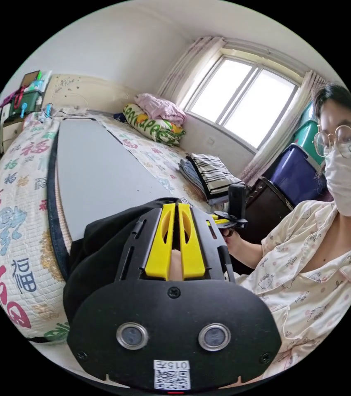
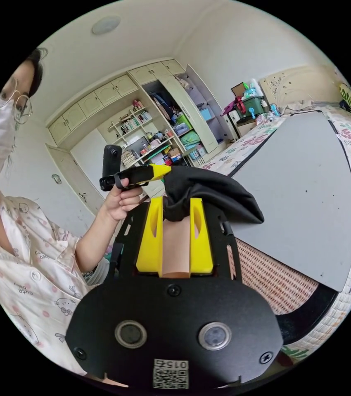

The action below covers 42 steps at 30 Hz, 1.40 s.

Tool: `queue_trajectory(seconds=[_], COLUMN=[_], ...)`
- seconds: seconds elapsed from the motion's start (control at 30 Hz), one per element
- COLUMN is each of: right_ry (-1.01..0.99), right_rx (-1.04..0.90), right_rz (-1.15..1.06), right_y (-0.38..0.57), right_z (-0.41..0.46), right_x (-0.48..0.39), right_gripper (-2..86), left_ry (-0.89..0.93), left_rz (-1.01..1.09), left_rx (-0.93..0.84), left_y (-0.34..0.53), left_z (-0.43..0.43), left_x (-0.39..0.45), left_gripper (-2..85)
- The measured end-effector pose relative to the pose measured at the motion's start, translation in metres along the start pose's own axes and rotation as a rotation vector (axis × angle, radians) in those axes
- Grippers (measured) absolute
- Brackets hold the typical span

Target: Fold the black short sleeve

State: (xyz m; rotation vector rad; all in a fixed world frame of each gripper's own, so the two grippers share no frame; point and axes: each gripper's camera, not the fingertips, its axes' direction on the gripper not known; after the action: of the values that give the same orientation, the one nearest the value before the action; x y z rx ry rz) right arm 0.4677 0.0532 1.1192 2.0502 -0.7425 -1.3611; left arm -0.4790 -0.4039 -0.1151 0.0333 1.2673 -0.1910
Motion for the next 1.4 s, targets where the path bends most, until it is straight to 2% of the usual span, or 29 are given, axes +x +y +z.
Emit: queue_trajectory(seconds=[0.23, 0.37, 0.43, 0.63, 0.73, 0.83, 1.0, 1.17, 1.3, 1.4], right_ry=[-0.040, -0.188, -0.089, 0.226, 0.339, 0.410, 0.534, 0.596, 0.705, 0.794], right_rx=[-0.023, 0.001, -0.048, 0.145, 0.235, 0.307, 0.371, 0.403, 0.364, 0.268], right_rz=[0.154, 0.292, 0.289, 0.181, 0.071, -0.057, -0.166, -0.205, -0.204, -0.158], right_y=[0.016, 0.020, 0.009, -0.050, -0.075, -0.090, -0.099, -0.111, -0.138, -0.175], right_z=[0.042, 0.076, 0.093, 0.048, 0.021, 0.005, 0.001, 0.002, 0.028, 0.069], right_x=[-0.028, -0.036, -0.050, -0.093, -0.135, -0.189, -0.261, -0.302, -0.295, -0.247], right_gripper=[4.7, 3.2, 2.4, 1.1, 1.0, 0.9, 0.9, 0.9, 1.1, 1.4], left_ry=[-0.122, -0.199, -0.287, -0.552, -0.620, -0.605, -0.564, -0.466, -0.451, -0.482], left_rz=[-0.029, -0.061, -0.064, -0.062, -0.002, 0.074, 0.137, 0.121, 0.096, 0.055], left_rx=[0.107, 0.182, 0.240, 0.471, 0.593, 0.666, 0.707, 0.723, 0.676, 0.620], left_y=[0.052, 0.079, 0.087, 0.095, 0.111, 0.129, 0.161, 0.179, 0.165, 0.143], left_z=[-0.062, -0.105, -0.139, -0.269, -0.323, -0.354, -0.352, -0.330, -0.285, -0.235], left_x=[0.000, 0.002, 0.006, 0.040, 0.082, 0.121, 0.158, 0.146, 0.110, 0.061], left_gripper=[-0.2, -0.4, -0.5, -0.6, -0.6, -0.6, -0.5, -0.5, -0.5, -0.3])
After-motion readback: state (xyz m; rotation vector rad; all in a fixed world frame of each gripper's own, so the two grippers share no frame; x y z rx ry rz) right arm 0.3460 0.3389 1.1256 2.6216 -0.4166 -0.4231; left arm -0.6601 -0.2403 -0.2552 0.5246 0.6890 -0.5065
